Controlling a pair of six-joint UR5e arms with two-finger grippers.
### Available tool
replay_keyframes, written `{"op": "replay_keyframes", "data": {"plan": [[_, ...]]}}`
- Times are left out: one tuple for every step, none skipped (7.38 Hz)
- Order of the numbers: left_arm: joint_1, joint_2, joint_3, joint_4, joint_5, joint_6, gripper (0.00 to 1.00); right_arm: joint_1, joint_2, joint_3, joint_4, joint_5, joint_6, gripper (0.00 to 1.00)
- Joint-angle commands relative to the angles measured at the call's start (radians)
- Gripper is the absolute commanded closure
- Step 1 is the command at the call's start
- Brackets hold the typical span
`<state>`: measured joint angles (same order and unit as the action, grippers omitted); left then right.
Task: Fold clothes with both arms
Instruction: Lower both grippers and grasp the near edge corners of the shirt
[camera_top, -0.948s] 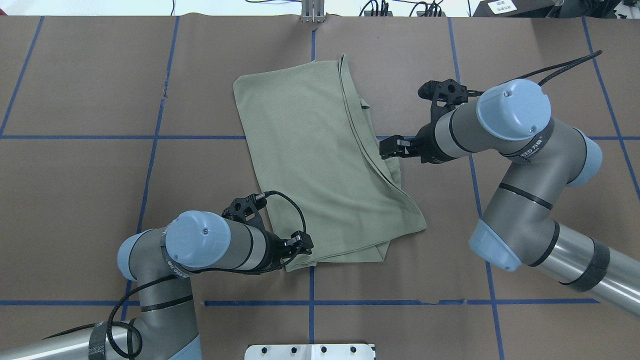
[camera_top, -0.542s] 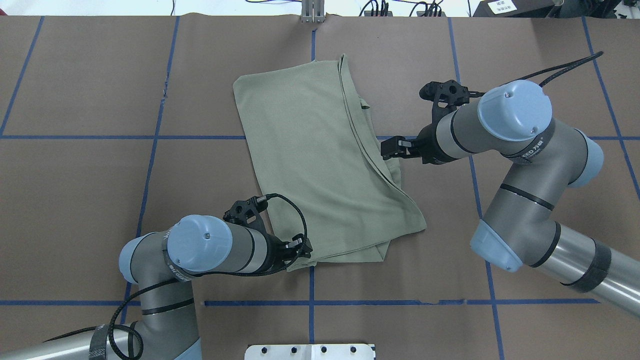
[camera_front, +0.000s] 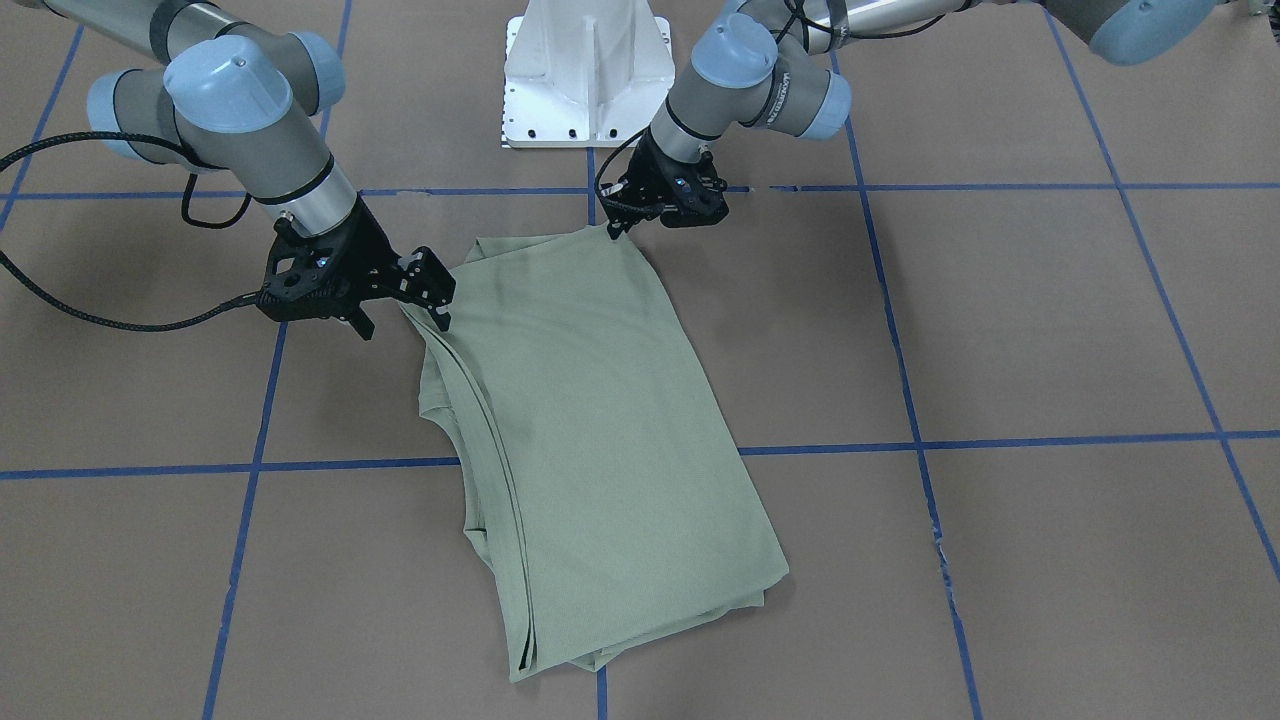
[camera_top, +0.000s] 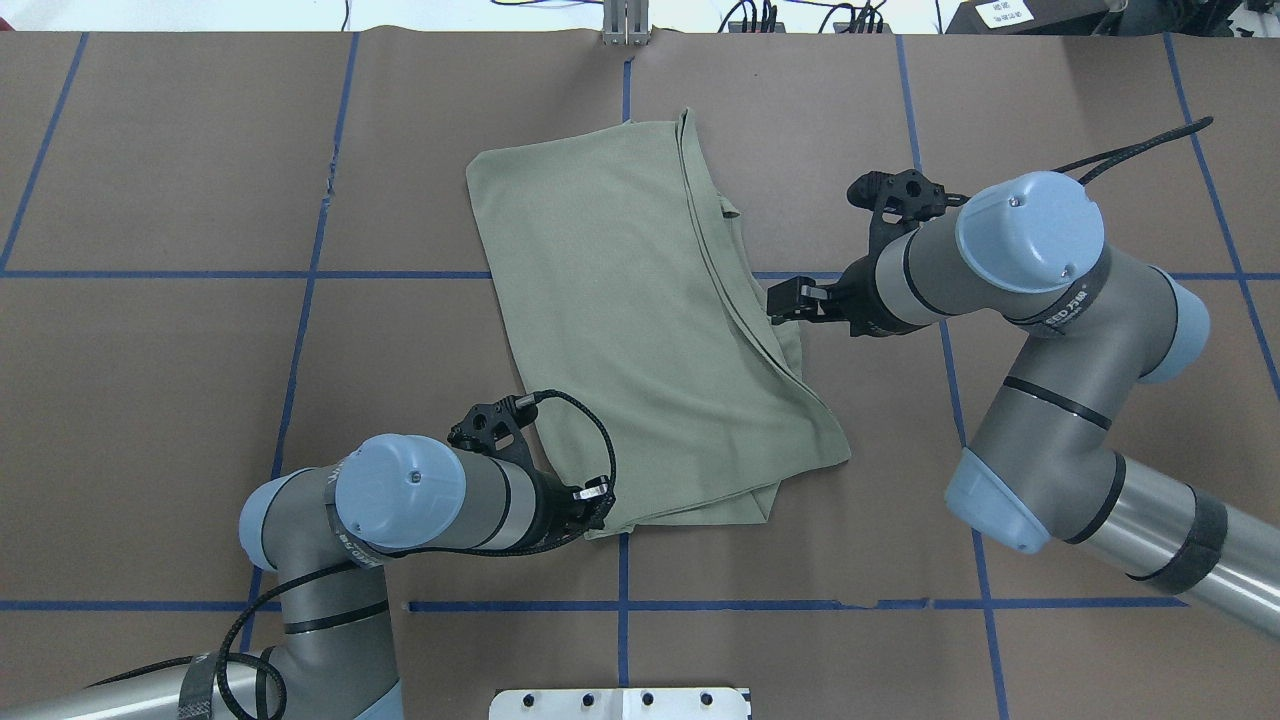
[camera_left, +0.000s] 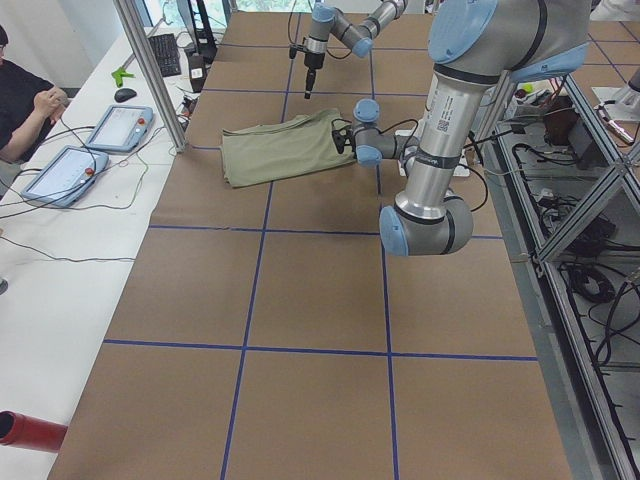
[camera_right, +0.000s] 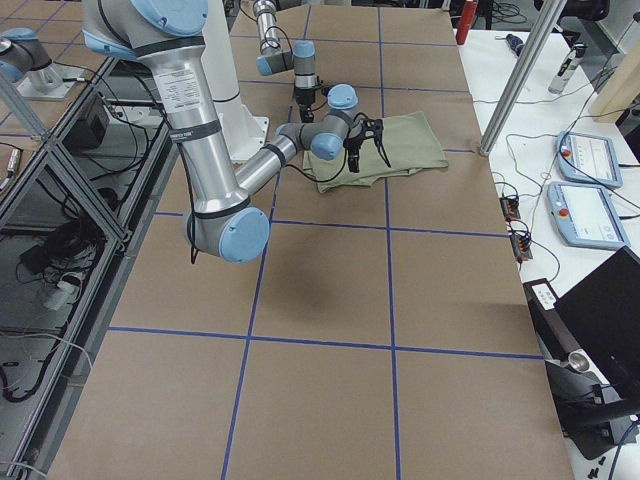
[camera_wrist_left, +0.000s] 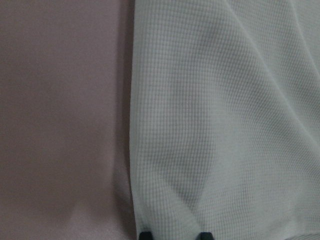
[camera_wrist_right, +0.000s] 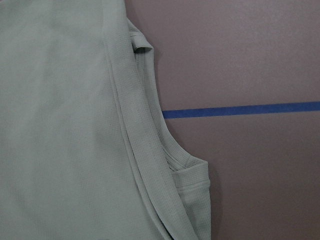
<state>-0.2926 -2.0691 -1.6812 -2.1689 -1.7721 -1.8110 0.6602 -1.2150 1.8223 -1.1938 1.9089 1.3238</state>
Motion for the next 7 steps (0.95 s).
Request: {"op": "replay_keyframes", "data": {"plan": [[-0.006,0.015,-0.017,0.000,-0.003,0.013,1.00,-0.092,-0.020,0.081,-0.057,-0.077,0.328,0.00],[-0.006,0.017,-0.017,0.000,-0.003,0.013,1.00,-0.173,-0.018,0.175,-0.240,-0.153,0.416,0.00],[-0.006,0.017,-0.018,-0.002,-0.004,0.015,1.00,-0.242,-0.008,0.220,-0.342,-0.203,0.563,0.01],[-0.006,0.017,-0.020,-0.005,-0.007,0.015,1.00,-0.319,-0.002,0.212,-0.343,-0.271,0.663,0.02],[-0.006,0.017,-0.023,-0.006,-0.009,0.015,1.00,-0.350,0.003,0.190,-0.342,-0.321,0.666,0.02],[-0.006,0.018,-0.032,-0.006,-0.009,0.013,1.00,-0.352,0.000,0.172,-0.342,-0.326,0.657,0.02],[-0.006,0.020,-0.038,-0.006,-0.009,0.013,1.00,-0.350,0.012,0.140,-0.340,-0.355,0.609,0.01]]}}
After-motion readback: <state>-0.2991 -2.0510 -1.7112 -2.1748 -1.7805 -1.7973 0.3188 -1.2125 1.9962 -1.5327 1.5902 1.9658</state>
